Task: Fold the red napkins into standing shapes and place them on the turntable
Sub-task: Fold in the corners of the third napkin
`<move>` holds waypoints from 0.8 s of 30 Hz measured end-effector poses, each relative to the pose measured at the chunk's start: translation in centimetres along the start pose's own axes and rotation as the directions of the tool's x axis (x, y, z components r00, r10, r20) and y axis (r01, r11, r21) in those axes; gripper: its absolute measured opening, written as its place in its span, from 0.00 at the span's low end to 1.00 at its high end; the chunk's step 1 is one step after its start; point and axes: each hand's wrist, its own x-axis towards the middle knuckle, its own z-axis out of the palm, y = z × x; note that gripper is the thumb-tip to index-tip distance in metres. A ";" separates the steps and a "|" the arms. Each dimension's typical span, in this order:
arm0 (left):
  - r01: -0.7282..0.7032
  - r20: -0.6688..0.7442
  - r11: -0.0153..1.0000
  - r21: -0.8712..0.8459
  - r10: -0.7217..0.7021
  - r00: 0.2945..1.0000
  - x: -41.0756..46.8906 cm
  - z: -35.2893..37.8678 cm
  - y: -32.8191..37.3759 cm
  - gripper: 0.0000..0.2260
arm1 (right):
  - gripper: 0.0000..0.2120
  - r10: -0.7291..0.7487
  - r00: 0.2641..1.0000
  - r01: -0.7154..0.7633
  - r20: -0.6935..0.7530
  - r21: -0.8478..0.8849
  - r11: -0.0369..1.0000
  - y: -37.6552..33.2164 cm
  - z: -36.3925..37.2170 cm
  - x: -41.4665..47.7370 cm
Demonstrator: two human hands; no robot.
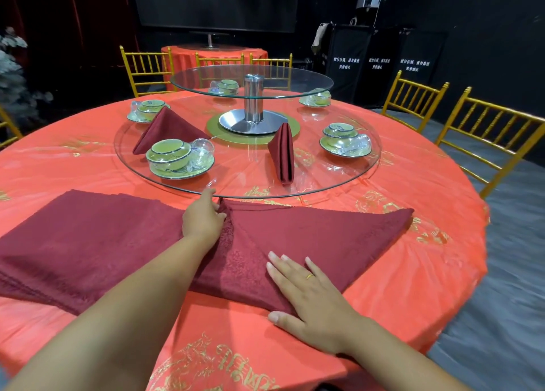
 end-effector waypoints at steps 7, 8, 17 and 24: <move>-0.019 -0.010 0.999 -0.048 0.019 1.000 0.8 0.4 -0.3 0.20 | 0.38 -0.059 0.998 0.060 -0.029 0.038 0.997 -0.5 -0.5 -0.3; -0.020 -0.017 0.999 -0.044 0.020 1.000 0.9 0.4 -0.3 0.18 | 0.38 -0.057 0.998 0.059 -0.031 0.055 0.997 -0.5 -0.5 -0.3; -0.113 0.006 0.914 0.389 0.120 0.993 0.0 -0.5 0.5 0.18 | 0.40 -0.059 0.998 0.060 0.032 -0.022 0.998 -0.8 -0.7 -0.2; -0.428 0.392 0.817 0.387 0.274 0.878 -6.6 -1.0 3.2 0.33 | 0.39 -0.064 0.997 0.070 0.033 -0.209 0.975 -0.9 -0.9 -0.3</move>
